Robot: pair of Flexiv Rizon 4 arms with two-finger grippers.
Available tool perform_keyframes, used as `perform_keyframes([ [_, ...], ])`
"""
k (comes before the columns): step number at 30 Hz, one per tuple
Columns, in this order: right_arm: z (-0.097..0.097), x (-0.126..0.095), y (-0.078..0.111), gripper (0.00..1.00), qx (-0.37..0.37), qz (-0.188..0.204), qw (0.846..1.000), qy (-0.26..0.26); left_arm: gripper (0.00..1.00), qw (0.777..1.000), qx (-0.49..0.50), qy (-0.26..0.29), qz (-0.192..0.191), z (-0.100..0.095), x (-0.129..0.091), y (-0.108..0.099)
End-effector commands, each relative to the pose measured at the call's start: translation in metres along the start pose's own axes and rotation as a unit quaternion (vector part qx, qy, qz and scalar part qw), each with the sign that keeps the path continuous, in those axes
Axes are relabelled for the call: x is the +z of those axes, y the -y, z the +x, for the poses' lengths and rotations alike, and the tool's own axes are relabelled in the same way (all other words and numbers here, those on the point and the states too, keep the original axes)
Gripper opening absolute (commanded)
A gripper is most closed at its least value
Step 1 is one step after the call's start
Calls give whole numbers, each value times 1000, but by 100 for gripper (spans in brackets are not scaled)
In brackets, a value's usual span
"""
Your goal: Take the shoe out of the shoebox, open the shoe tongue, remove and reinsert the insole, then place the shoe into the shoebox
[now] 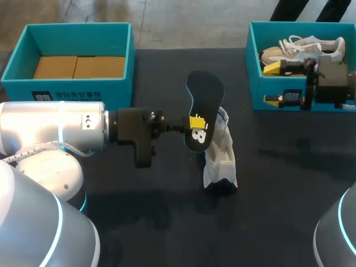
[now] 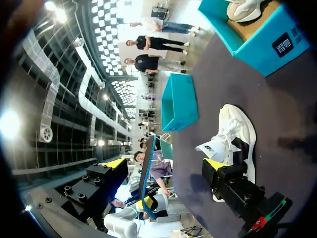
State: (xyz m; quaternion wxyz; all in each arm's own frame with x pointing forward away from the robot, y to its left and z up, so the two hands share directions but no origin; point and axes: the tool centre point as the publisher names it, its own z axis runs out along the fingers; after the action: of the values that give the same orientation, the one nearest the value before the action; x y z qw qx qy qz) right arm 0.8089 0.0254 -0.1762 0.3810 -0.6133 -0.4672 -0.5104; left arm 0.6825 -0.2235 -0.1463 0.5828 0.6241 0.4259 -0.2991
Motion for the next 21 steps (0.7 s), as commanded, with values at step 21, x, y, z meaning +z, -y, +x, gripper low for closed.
perform_keyframes([
  [21, 28, 75, 26, 100, 18, 34, 998, -52, 0, 1000, 2, 2, -3, 1, 0, 2],
])
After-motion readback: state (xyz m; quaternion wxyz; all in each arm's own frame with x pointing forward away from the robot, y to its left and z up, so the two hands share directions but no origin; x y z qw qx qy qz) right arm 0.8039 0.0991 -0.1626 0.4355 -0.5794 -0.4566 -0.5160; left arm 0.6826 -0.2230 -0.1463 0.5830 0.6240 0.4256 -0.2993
